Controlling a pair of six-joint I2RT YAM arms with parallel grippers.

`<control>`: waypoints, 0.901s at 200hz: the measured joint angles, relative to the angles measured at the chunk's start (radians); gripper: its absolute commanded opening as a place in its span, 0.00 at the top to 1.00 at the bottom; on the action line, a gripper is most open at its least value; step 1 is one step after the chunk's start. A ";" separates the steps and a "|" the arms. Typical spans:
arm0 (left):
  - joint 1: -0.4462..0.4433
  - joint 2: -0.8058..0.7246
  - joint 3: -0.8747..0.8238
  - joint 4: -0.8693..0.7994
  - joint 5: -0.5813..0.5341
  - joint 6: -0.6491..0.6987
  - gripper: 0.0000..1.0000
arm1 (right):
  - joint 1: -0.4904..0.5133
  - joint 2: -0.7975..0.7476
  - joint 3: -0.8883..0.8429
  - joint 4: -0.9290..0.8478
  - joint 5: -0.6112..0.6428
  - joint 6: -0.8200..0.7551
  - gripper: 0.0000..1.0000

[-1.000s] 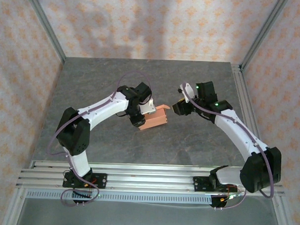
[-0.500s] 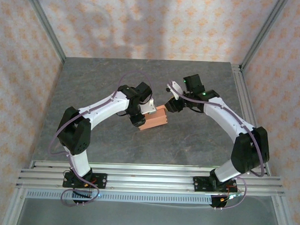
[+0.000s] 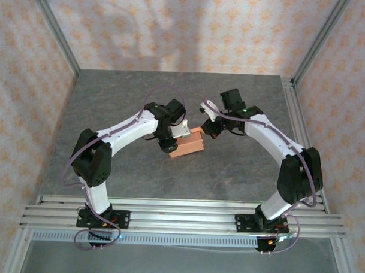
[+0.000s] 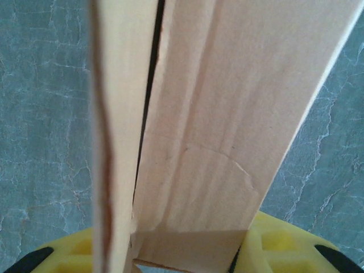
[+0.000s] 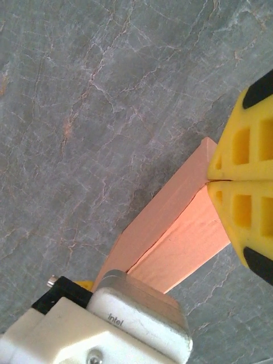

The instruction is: Fold the paper box

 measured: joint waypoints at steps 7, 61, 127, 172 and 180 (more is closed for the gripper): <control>0.002 0.000 0.000 0.000 0.001 0.000 0.61 | 0.001 0.001 0.001 -0.001 0.000 -0.001 1.00; 0.004 0.010 0.013 -0.003 0.007 -0.023 0.61 | 0.010 0.002 0.000 0.029 0.039 0.139 1.00; 0.003 0.028 0.040 0.012 0.003 -0.052 0.61 | 0.039 -0.091 -0.136 0.188 0.178 0.560 1.00; -0.003 0.038 0.050 0.019 -0.003 -0.053 0.61 | 0.074 -0.130 -0.223 0.291 0.273 0.800 0.99; -0.003 0.038 0.051 0.016 -0.004 -0.053 0.61 | 0.081 -0.137 -0.227 0.298 0.284 0.814 0.99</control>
